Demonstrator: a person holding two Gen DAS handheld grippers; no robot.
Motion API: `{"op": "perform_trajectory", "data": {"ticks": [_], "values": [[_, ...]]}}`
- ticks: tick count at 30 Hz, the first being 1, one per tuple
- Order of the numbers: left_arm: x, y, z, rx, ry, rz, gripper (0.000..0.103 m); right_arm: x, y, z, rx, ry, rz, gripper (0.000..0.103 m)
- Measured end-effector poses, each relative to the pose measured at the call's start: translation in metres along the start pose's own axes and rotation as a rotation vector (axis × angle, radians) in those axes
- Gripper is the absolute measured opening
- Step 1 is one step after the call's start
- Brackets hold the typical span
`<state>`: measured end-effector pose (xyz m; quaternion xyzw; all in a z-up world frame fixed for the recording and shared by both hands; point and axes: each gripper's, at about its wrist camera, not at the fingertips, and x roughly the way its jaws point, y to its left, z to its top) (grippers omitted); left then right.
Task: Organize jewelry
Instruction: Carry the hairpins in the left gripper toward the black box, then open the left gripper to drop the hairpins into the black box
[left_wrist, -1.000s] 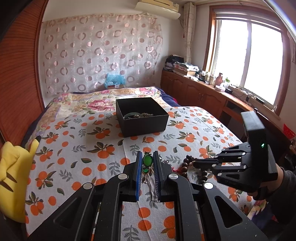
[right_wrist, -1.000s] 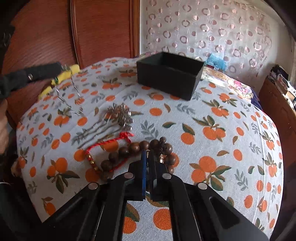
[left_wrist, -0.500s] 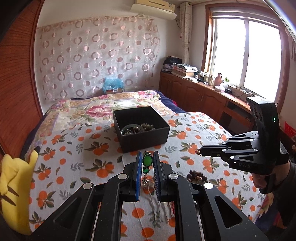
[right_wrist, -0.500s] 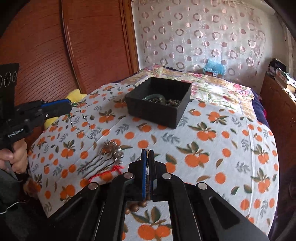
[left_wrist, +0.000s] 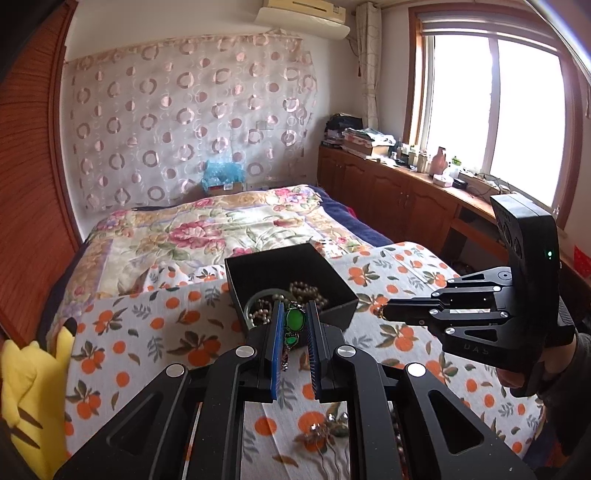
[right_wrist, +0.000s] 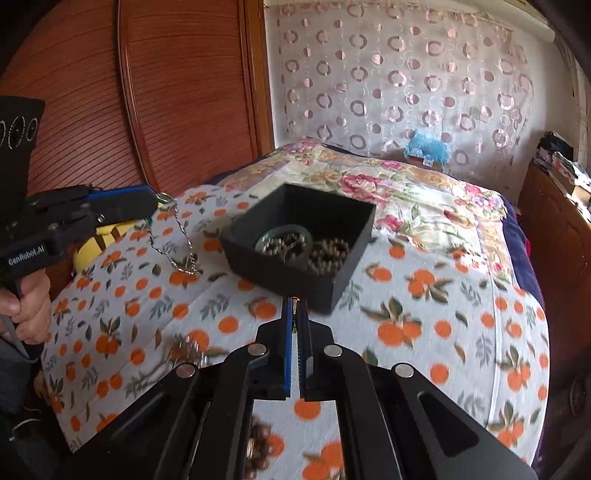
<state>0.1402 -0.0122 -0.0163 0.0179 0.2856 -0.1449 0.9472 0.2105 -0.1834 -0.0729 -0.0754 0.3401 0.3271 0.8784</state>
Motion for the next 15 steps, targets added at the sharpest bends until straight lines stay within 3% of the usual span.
{"op": "perform_trajectory", "data": {"ticks": [15], "values": [[0.050,0.018,0.036,0.003,0.024,0.008,0.011,0.049,-0.020,0.042,-0.007,0.002,0.038,0.003]]}}
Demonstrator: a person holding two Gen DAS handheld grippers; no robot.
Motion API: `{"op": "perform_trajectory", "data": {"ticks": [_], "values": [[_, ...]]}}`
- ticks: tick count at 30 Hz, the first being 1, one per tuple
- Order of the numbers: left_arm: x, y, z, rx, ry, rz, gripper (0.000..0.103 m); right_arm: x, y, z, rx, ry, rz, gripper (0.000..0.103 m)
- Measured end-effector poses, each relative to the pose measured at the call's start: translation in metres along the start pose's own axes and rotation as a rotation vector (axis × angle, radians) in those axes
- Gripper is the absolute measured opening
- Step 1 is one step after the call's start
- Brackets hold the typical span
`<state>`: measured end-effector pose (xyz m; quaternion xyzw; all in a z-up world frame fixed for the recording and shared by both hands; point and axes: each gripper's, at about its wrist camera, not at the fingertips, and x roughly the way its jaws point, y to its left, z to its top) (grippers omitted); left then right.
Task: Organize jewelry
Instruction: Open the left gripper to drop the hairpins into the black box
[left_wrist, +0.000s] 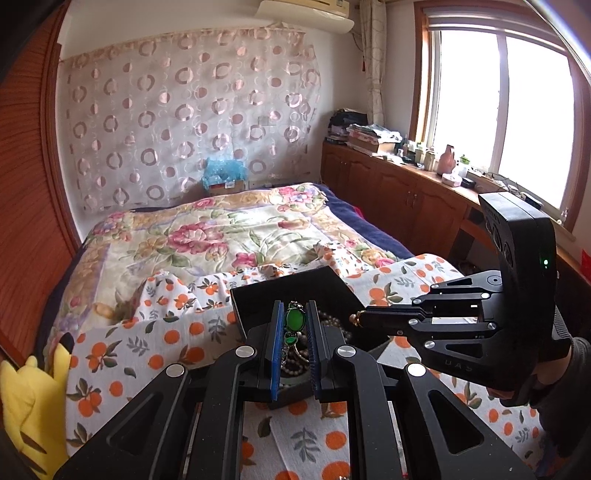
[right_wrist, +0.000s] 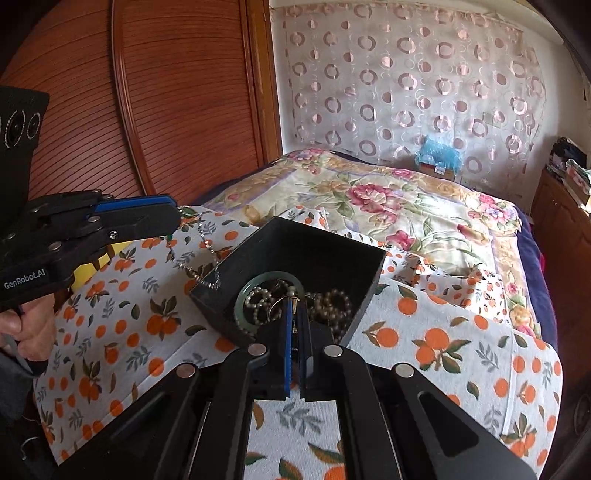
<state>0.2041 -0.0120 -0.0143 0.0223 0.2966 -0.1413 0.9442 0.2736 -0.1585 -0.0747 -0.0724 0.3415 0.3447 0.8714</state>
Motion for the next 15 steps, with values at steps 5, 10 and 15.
{"op": "perform_trajectory", "data": {"ticks": [5,10,15], "values": [[0.011,0.004,0.002,-0.001,0.012,-0.003,0.011,0.007,-0.004,-0.001,0.013,0.007,0.004,0.004],[0.019,0.005,0.003,-0.001,0.018,-0.005,0.011,0.008,-0.010,-0.004,0.025,0.006,-0.002,0.012],[0.028,0.005,0.010,0.010,0.020,-0.004,0.011,0.001,-0.013,-0.005,0.032,-0.002,-0.009,0.012]]}}
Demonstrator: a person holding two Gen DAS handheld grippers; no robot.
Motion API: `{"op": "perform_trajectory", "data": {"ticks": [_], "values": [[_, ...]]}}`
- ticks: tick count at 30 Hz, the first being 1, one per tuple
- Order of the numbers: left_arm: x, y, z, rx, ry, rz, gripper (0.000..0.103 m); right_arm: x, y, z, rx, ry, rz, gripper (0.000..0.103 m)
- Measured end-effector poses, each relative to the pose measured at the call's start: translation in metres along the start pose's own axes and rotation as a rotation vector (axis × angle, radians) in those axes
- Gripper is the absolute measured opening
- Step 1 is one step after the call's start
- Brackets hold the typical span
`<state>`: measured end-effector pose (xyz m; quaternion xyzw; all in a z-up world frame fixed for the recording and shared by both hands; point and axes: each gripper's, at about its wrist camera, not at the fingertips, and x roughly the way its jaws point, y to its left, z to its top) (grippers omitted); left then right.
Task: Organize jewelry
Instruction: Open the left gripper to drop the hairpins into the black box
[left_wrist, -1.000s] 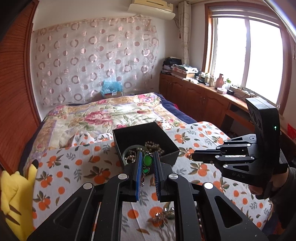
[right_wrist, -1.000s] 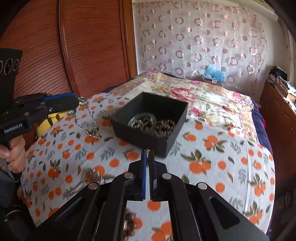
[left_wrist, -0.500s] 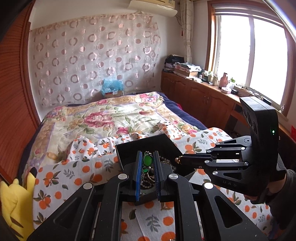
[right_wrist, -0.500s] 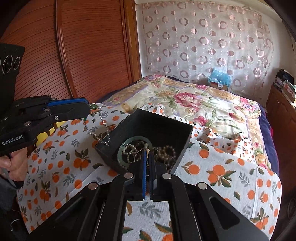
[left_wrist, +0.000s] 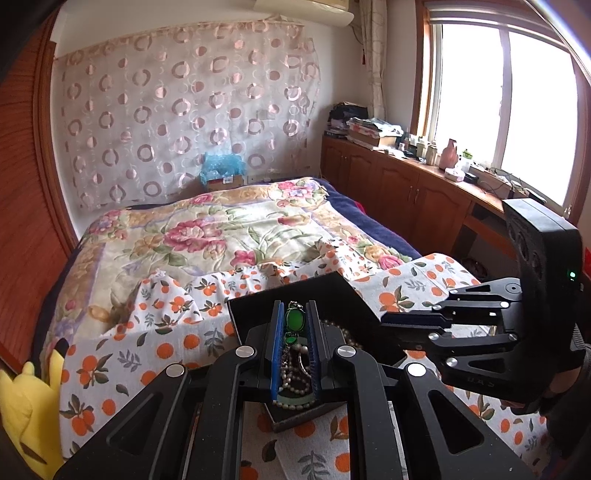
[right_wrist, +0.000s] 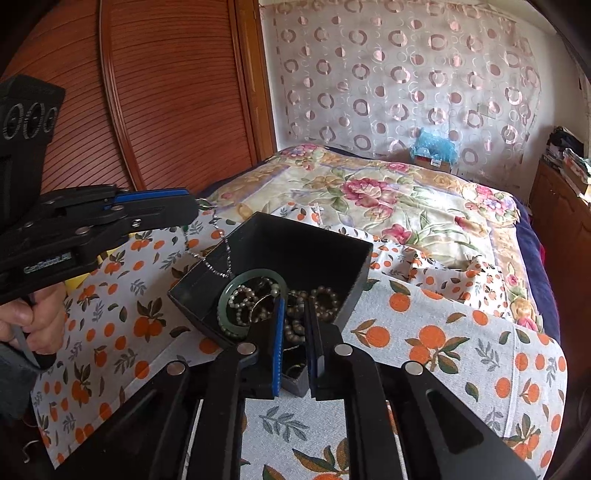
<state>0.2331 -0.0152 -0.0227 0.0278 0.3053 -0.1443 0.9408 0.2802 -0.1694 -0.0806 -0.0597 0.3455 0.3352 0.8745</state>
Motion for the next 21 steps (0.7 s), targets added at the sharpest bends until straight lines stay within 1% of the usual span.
{"op": "perform_trajectory", "data": {"ticks": [6,13,14,15,17,19,20,21], "values": [[0.014,0.001,0.012,0.008,-0.002,0.006,0.011,-0.006,-0.003,-0.005,0.009,-0.001,-0.009,0.012],[0.024,0.001,0.019,0.004,0.003,0.013,0.012,-0.011,-0.006,-0.012,0.018,0.008,-0.015,0.012],[0.024,0.002,0.019,0.001,0.003,0.011,0.019,-0.011,-0.005,-0.013,0.018,0.008,-0.016,0.012],[0.023,0.002,0.018,0.000,0.002,0.010,0.031,-0.012,-0.005,-0.014,0.018,0.008,-0.019,0.012],[0.021,0.001,0.018,0.003,-0.003,0.014,0.037,-0.015,-0.004,-0.017,0.020,0.008,-0.022,0.012],[0.019,0.001,0.015,0.003,-0.001,0.014,0.038,-0.018,-0.003,-0.021,0.023,0.008,-0.026,0.012],[0.016,0.000,0.012,0.002,0.000,0.016,0.042,-0.020,-0.002,-0.023,0.025,0.009,-0.026,0.012],[0.013,0.000,0.009,0.003,-0.002,0.019,0.049,-0.023,-0.001,-0.026,0.026,0.008,-0.027,0.012]]}}
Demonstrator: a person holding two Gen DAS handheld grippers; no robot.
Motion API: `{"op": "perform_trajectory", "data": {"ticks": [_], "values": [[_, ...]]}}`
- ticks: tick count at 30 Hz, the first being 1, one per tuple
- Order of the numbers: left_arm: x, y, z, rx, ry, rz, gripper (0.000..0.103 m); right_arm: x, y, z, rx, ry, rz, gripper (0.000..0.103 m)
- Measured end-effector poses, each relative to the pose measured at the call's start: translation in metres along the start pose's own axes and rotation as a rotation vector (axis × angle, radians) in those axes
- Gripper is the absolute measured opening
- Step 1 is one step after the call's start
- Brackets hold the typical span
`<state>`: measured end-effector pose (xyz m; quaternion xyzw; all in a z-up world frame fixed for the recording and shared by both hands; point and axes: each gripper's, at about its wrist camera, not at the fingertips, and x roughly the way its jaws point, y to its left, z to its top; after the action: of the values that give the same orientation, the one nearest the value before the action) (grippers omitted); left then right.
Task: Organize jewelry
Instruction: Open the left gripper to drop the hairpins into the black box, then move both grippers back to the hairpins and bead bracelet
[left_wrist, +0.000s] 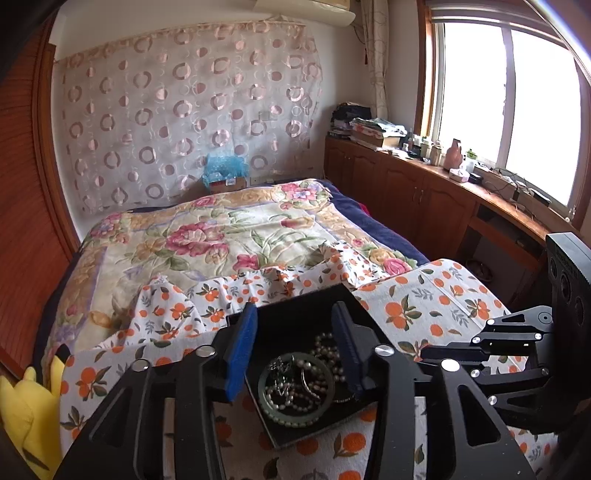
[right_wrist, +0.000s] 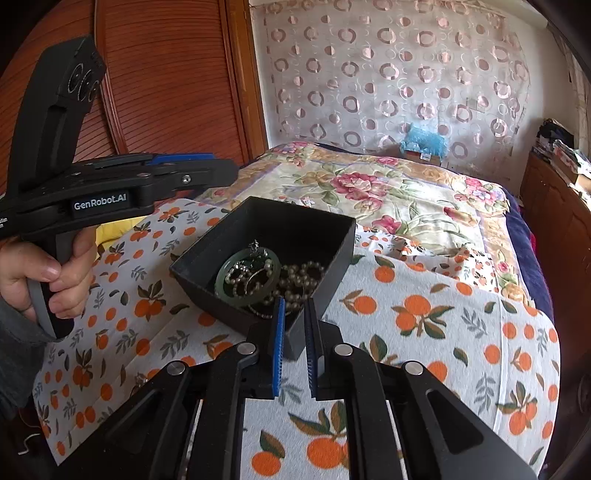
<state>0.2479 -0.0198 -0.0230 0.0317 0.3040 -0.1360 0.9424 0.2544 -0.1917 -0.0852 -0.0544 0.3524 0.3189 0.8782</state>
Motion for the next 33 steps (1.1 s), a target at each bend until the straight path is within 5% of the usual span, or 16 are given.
{"op": "perform_trajectory", "data": {"ticks": [9,12,33], "values": [[-0.030,-0.005,-0.037,-0.017,0.014,-0.008,0.070,-0.028,0.013,-0.031,0.014,0.002,-0.001,0.014],[-0.038,-0.008,-0.050,-0.018,0.027,-0.001,0.072,-0.032,0.019,-0.045,0.015,0.013,-0.007,0.023],[-0.084,-0.028,-0.133,-0.061,0.107,-0.012,0.074,-0.052,0.066,-0.112,-0.021,0.080,0.003,0.023]]}}
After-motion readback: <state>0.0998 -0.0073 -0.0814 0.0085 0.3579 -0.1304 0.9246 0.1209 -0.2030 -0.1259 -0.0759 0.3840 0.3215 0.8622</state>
